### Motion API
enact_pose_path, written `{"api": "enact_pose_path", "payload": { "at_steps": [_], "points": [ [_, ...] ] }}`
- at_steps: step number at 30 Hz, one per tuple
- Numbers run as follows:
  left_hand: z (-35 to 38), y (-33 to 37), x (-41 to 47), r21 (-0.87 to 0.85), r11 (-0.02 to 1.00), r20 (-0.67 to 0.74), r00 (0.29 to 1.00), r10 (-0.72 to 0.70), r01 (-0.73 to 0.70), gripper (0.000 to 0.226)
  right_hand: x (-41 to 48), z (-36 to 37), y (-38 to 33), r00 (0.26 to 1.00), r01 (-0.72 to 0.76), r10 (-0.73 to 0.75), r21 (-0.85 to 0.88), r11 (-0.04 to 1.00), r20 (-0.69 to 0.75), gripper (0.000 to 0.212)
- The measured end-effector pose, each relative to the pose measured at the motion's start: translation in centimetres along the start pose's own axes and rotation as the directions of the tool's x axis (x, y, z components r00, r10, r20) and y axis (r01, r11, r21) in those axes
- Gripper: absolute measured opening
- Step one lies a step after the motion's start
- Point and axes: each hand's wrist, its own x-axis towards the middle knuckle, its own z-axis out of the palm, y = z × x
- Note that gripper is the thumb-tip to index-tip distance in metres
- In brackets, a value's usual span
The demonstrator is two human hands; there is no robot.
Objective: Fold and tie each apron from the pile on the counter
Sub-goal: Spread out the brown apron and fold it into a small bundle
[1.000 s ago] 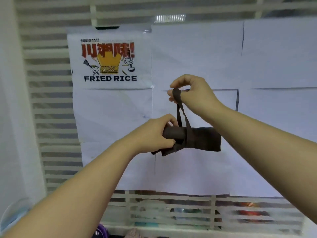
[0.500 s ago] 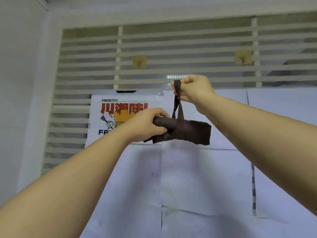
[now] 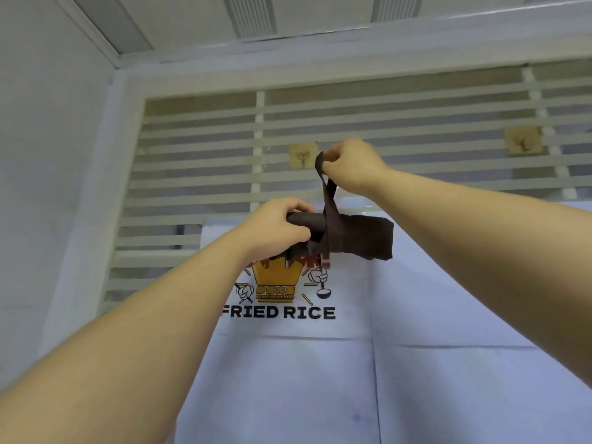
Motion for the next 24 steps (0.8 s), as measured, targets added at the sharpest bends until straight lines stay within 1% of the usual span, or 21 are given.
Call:
{"api": "enact_pose_path", "payload": {
  "at_steps": [2, 4, 6, 7, 9, 11, 15, 19, 21, 22, 24],
  "points": [
    [-1.0, -1.2, 1.3, 0.001, 1.000, -0.038, 0.999, 0.014, -0.014, 0.027, 2.1, 1.5, -0.7, 0.999, 0.043, -0.043, -0.097, 0.994, 0.001, 0.019],
    [-1.8, -2.3, 2.5, -0.008, 1.000, -0.071, 0.997, 0.022, -0.023, 0.026, 4.0, 2.7, -1.1, 0.998, 0.069, -0.070, -0.184, 0.981, 0.003, 0.024],
    [-2.4, -3.2, 3.3, -0.029, 0.999, -0.074, 0.997, 0.030, -0.032, 0.026, 5.4, 3.8, -1.4, 0.995, 0.093, -0.095, -0.284, 0.954, 0.009, 0.028],
    [-2.7, -3.6, 3.7, -0.036, 0.999, -0.073, 0.997, 0.034, -0.037, 0.025, 6.0, 4.3, -1.4, 0.995, 0.102, -0.104, -0.322, 0.941, 0.011, 0.025],
    [-3.3, -4.0, 4.1, -0.053, 0.998, -0.070, 0.997, 0.040, -0.044, 0.023, 7.0, 5.0, -1.3, 0.994, 0.101, -0.105, -0.357, 0.928, 0.009, 0.023],
    [-3.7, -4.3, 4.4, -0.068, 0.997, -0.065, 0.997, 0.037, -0.042, 0.021, 7.8, 5.6, -1.0, 0.993, 0.112, -0.116, -0.395, 0.912, 0.012, 0.027],
    [-3.8, -4.6, 5.0, -0.086, 0.996, -0.042, 0.999, 0.029, -0.033, 0.022, 8.3, 6.0, -1.0, 0.989, 0.145, -0.134, -0.514, 0.845, 0.059, 0.027],
    [-3.3, -5.1, 5.1, -0.111, 0.994, -0.004, 1.000, 0.010, -0.010, 0.023, 7.9, 6.2, -1.1, 0.987, 0.139, -0.071, -0.558, 0.818, 0.141, 0.024],
    [-2.9, -5.4, 4.9, -0.126, 0.992, 0.017, 1.000, -0.015, 0.018, 0.023, 7.1, 6.5, -1.0, 0.988, 0.114, -0.038, -0.558, 0.822, 0.147, 0.007],
    [-2.7, -5.6, 4.7, -0.134, 0.991, 0.021, 0.999, -0.028, 0.031, 0.023, 6.6, 6.5, -0.8, 0.989, 0.112, -0.039, -0.560, 0.821, 0.140, 0.008],
    [-2.5, -6.2, 4.2, -0.150, 0.987, 0.018, 0.998, -0.053, 0.055, 0.025, 5.4, 6.6, -0.3, 0.991, 0.113, -0.058, -0.546, 0.830, 0.118, 0.020]
  ]
}}
